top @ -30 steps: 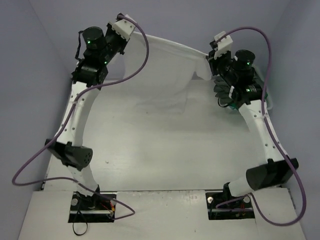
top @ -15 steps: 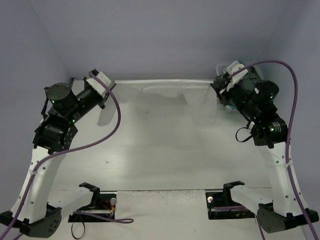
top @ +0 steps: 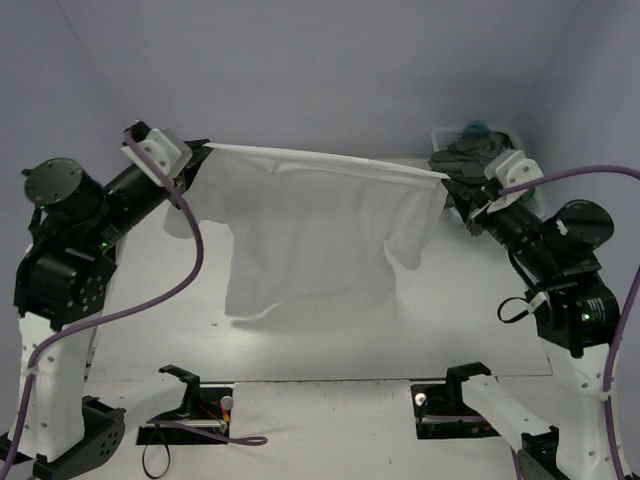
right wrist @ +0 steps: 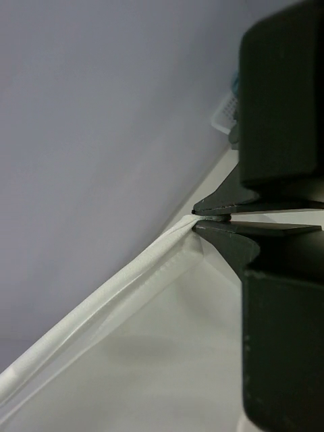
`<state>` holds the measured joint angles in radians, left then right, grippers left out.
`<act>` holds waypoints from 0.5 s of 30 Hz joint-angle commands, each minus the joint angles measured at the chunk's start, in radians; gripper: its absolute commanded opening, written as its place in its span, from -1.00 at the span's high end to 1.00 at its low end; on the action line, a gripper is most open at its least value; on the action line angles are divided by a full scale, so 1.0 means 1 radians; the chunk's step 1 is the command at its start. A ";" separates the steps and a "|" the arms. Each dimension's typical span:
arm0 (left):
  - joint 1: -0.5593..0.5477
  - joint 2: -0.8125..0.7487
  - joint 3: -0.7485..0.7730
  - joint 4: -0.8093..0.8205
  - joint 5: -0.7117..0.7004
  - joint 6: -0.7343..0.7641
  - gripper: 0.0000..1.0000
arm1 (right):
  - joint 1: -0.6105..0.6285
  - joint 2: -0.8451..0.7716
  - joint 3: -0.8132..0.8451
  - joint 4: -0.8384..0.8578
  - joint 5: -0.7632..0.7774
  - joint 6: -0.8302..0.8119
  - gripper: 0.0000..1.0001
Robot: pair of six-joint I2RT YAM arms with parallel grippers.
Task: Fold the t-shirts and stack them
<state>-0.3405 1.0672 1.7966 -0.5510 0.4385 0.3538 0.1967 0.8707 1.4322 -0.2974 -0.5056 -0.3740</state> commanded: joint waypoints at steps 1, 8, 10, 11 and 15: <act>0.012 -0.027 0.115 0.034 0.015 -0.030 1.00 | -0.042 -0.006 0.073 0.063 -0.007 0.059 1.00; 0.043 -0.165 0.101 0.065 0.180 -0.114 1.00 | -0.158 -0.104 0.160 0.032 -0.169 0.139 1.00; 0.047 -0.223 0.058 0.086 0.203 -0.125 1.00 | -0.180 -0.122 0.175 0.033 -0.211 0.159 1.00; 0.051 -0.242 0.047 0.092 0.210 -0.134 1.00 | -0.189 -0.142 0.178 0.037 -0.221 0.173 1.00; 0.054 -0.296 0.024 0.059 0.181 -0.124 1.00 | -0.235 -0.171 0.180 0.044 -0.243 0.179 1.00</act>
<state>-0.3046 0.7906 1.8023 -0.5720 0.6750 0.2321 0.0048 0.6975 1.5997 -0.3138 -0.7883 -0.2134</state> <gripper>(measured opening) 0.003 0.017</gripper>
